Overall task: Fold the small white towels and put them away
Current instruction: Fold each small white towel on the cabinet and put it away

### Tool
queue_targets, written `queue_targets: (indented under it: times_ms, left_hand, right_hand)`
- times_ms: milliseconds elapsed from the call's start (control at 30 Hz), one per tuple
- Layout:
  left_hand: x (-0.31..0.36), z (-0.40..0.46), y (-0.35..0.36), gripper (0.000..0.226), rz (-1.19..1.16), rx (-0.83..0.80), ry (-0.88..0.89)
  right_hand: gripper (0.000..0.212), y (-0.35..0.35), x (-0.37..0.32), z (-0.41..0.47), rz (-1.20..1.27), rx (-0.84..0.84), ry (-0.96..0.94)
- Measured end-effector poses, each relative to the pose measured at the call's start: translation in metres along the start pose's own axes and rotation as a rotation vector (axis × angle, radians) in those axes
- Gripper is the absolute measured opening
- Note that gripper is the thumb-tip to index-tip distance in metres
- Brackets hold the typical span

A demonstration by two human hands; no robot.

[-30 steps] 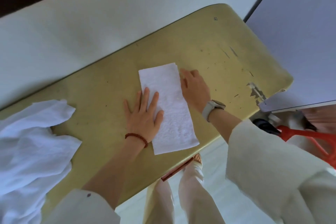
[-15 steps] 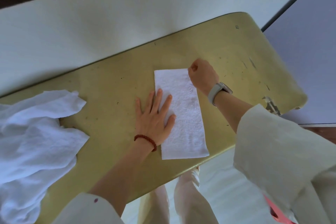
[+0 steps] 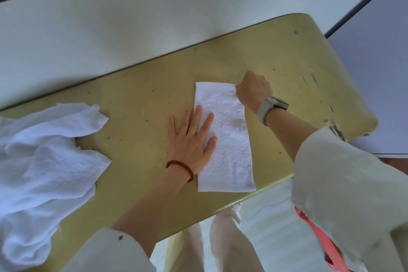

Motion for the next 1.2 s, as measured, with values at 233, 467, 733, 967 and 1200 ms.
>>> queue_targets:
  times_ms: [233,467,733,967,1200]
  left_hand:
    - [0.0,0.0,0.0,0.056,-0.005,-0.041,-0.003]
    - [-0.036,0.032,-0.033,0.041,-0.29,0.083,-0.219]
    - [-0.032,0.09,-0.031,0.056,-0.175,-0.131,-0.029]
    - [-0.037,0.102,-0.03,0.053,-0.164,-0.242,-0.069]
    - [-0.042,0.108,-0.028,0.044,-0.418,-0.266,-0.152]
  right_hand:
    - [0.033,0.006,0.006,0.012,0.182,-0.029,0.085]
    - [0.037,0.01,0.005,0.01,0.188,-0.047,0.071]
    - [0.016,0.013,0.001,0.0,0.176,-0.031,-0.106]
    - [0.02,0.014,-0.002,0.006,0.183,-0.047,-0.096]
    - [0.03,0.005,-0.014,-0.009,0.235,-0.115,-0.297]
Point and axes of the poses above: each hand's wrist, its own z-axis towards the middle knuckle, its own y-axis out of the palm, x = y × z, the point moved 10 cm from there along z, towards the middle knuckle, and after that the axes turned 8 degrees about z, right-handed, at the moved point
